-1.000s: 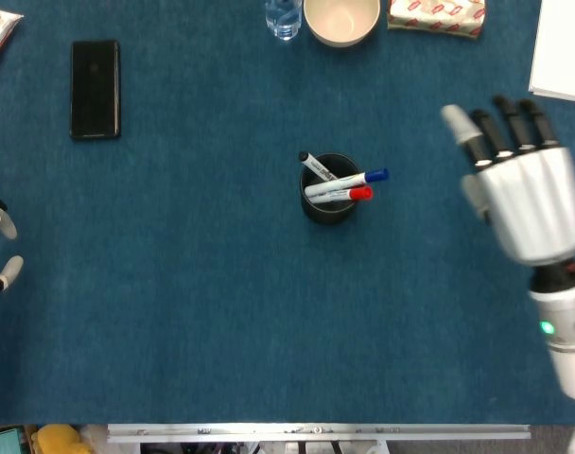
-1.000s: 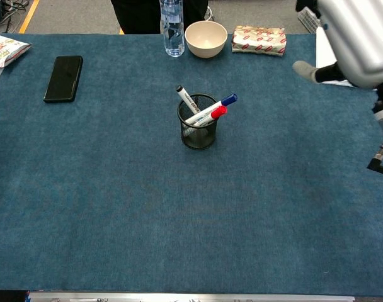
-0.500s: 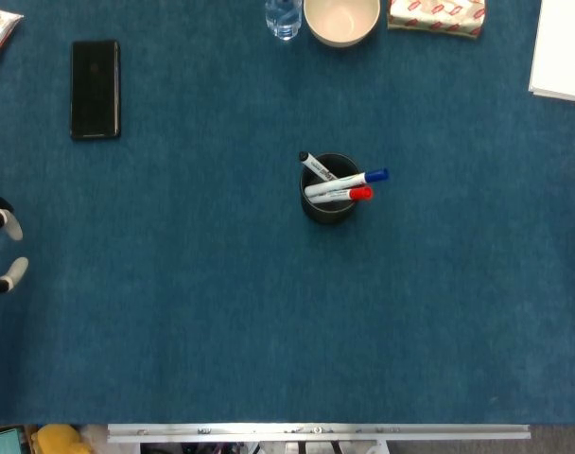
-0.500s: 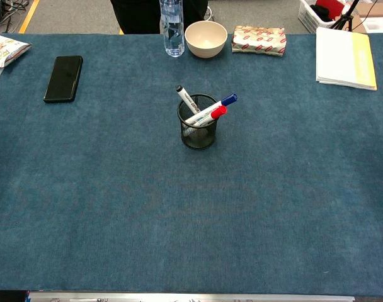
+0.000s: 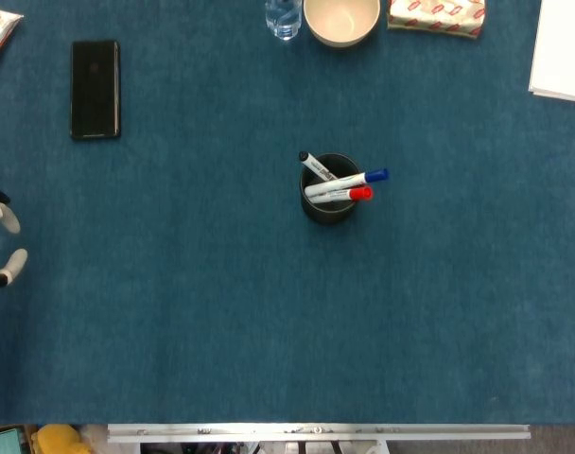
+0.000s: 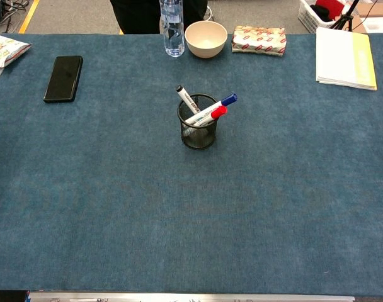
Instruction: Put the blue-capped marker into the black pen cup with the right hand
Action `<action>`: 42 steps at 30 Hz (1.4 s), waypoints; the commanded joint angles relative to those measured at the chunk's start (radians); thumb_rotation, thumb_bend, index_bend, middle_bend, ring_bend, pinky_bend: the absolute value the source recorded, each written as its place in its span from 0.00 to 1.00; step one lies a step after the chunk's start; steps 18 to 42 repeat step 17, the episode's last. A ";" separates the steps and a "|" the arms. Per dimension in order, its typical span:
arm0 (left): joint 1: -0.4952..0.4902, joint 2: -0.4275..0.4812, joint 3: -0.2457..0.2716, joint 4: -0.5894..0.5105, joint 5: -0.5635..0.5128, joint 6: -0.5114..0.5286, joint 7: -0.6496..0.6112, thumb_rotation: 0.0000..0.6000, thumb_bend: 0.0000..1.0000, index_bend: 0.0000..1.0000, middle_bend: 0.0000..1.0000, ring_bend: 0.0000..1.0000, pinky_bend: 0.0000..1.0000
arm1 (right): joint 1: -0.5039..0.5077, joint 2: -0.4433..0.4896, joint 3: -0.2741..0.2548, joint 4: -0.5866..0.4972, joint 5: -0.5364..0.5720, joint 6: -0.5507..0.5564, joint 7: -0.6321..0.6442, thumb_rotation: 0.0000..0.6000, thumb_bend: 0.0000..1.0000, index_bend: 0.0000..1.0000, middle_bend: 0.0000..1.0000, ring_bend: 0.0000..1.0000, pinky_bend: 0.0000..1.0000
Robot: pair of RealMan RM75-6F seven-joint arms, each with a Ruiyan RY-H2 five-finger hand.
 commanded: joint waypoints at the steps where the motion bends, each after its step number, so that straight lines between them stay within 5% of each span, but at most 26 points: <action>1: 0.003 -0.005 -0.005 0.010 0.004 0.011 -0.015 1.00 0.19 0.53 0.35 0.28 0.52 | -0.029 0.005 0.010 0.052 0.012 -0.015 0.077 1.00 0.14 0.28 0.40 0.25 0.27; 17: -0.009 -0.013 -0.005 0.022 0.001 -0.011 -0.019 1.00 0.19 0.53 0.35 0.28 0.52 | -0.089 0.025 0.061 0.118 0.059 -0.048 0.228 1.00 0.14 0.29 0.40 0.25 0.27; 42: -0.009 -0.013 -0.005 0.022 0.001 -0.011 -0.019 1.00 0.19 0.53 0.35 0.28 0.52 | -0.089 0.025 0.061 0.118 0.059 -0.048 0.228 1.00 0.14 0.29 0.40 0.25 0.27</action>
